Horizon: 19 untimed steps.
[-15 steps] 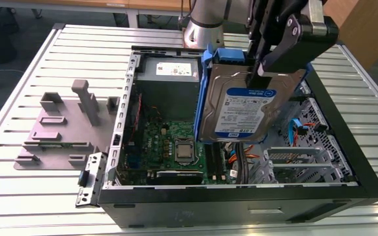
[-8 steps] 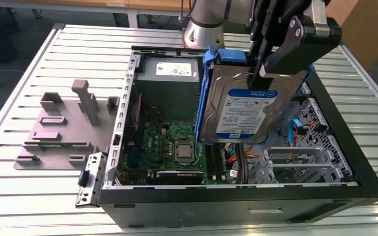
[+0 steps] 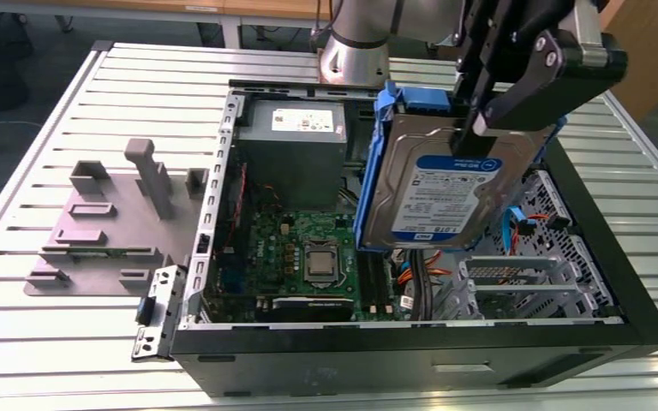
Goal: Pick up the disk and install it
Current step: 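Pick up the disk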
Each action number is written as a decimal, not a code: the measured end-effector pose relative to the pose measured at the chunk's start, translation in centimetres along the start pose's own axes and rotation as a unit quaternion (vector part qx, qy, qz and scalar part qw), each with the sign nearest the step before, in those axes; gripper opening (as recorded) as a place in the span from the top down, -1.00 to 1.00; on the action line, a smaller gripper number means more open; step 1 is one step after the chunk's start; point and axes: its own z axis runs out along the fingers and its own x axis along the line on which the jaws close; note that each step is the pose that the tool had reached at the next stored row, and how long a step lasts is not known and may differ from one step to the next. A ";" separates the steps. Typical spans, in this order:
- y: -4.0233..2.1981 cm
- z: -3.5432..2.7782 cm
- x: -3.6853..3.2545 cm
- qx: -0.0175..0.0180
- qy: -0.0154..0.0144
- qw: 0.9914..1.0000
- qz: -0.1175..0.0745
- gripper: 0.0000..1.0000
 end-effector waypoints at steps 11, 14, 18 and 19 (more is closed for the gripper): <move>-2.78 0.00 -0.13 -0.001 0.000 1.000 0.000 0.30; -3.55 0.00 -0.16 -0.001 0.000 1.000 0.000 0.30; -4.56 0.00 -0.21 -0.001 0.000 1.000 0.000 0.30; -4.81 0.00 -0.22 -0.001 0.000 1.000 0.000 0.30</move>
